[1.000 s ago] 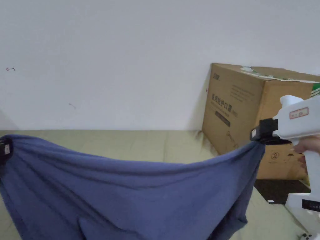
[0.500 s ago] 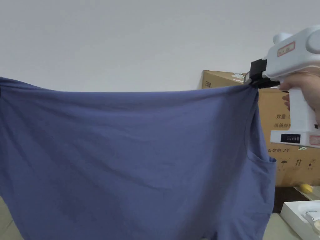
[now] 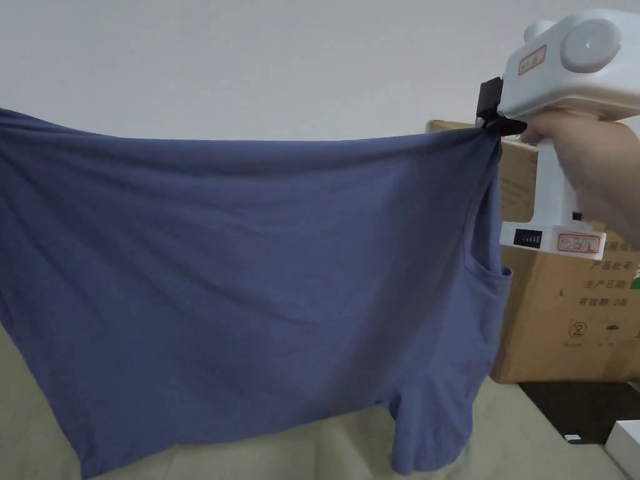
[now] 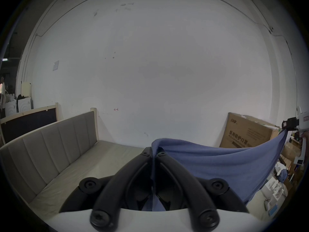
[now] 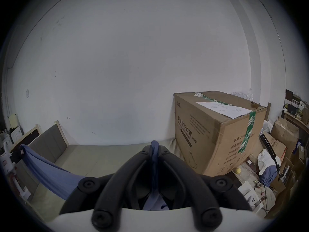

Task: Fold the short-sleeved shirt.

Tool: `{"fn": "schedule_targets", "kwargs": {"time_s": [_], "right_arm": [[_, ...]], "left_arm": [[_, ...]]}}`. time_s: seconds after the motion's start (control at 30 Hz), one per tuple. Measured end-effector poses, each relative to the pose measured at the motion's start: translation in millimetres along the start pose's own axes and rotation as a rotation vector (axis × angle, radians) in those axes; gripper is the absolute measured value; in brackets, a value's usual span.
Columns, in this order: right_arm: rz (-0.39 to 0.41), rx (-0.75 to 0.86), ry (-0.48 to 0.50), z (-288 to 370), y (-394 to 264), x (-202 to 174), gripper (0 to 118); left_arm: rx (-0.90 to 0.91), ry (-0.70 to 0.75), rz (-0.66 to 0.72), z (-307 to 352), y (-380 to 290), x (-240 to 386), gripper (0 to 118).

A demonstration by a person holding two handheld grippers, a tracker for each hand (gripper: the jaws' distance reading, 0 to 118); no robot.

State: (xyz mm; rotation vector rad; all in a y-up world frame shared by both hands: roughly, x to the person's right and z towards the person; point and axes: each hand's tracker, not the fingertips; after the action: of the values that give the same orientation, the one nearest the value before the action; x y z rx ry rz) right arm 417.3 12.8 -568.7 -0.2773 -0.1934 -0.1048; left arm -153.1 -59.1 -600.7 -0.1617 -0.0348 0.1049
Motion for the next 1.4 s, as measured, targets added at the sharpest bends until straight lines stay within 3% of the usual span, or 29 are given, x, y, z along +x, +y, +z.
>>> {"fn": "schedule_targets", "kwargs": {"time_s": [0.17,0.3,0.37,0.5,0.57,0.63,0.7,0.77,0.93,1.13,1.17,1.2,1.23,1.27,1.3,1.33,1.4], "right_arm": [[-0.015,-0.067,0.034,-19.5,-53.2,1.3,6],[-0.140,-0.200,0.138,-27.1,-146.7,16.0,6],[-0.113,-0.281,0.126,-21.0,-202.3,21.3,6],[-0.040,-0.396,0.150,24.0,-307.7,38.4,6],[-0.052,-0.410,0.136,59.6,-348.0,47.8,6],[-0.138,-0.374,0.154,101.6,-380.5,61.3,6],[-0.169,-0.364,0.155,141.5,-403.0,72.3,6],[-0.179,-0.405,0.146,174.0,-416.6,83.3,6],[-0.191,-0.436,0.146,238.9,-430.7,96.1,6],[-0.172,-0.542,0.110,231.7,-452.6,93.4,8],[-0.179,-0.560,0.090,223.7,-457.6,93.4,15],[-0.196,-0.561,0.087,214.4,-463.6,95.4,25],[-0.215,-0.557,0.085,210.0,-466.1,96.3,44],[-0.233,-0.559,0.086,205.9,-466.4,96.0,85],[-0.237,-0.568,0.075,202.9,-465.0,93.7,109],[-0.233,-0.572,0.067,202.0,-462.7,91.2,118],[-0.219,-0.472,0.084,210.7,-450.5,85.6,113]], "left_arm": [[-0.051,-0.004,-0.012,-6.5,-42.0,1.4,1],[-0.194,-0.053,-0.002,0.5,-120.6,3.2,1],[-0.293,-0.097,0.002,11.7,-168.0,2.3,1],[-0.436,-0.119,-0.034,62.0,-260.3,-5.8,1],[-0.490,-0.160,-0.021,95.6,-291.8,-14.0,1],[-0.492,-0.166,-0.011,133.2,-312.6,-22.2,1],[-0.497,-0.173,-0.007,173.4,-324.0,-28.9,1],[-0.519,-0.103,-0.094,207.1,-332.5,-34.6,1],[-0.513,-0.102,-0.070,263.9,-327.8,-51.9,1],[-0.576,-0.106,-0.108,265.0,-335.1,-50.8,2],[-0.585,-0.101,-0.093,260.2,-337.9,-50.8,7],[-0.595,-0.103,-0.064,256.9,-339.6,-49.8,19],[-0.590,-0.095,-0.042,251.4,-341.8,-49.4,45],[-0.590,-0.076,-0.017,248.9,-341.6,-47.9,90],[-0.593,-0.066,0.006,247.5,-339.5,-45.5,114],[-0.588,-0.057,0.026,248.1,-336.6,-41.9,116],[-0.498,-0.096,0.088,249.3,-325.6,-38.9,116]]}}
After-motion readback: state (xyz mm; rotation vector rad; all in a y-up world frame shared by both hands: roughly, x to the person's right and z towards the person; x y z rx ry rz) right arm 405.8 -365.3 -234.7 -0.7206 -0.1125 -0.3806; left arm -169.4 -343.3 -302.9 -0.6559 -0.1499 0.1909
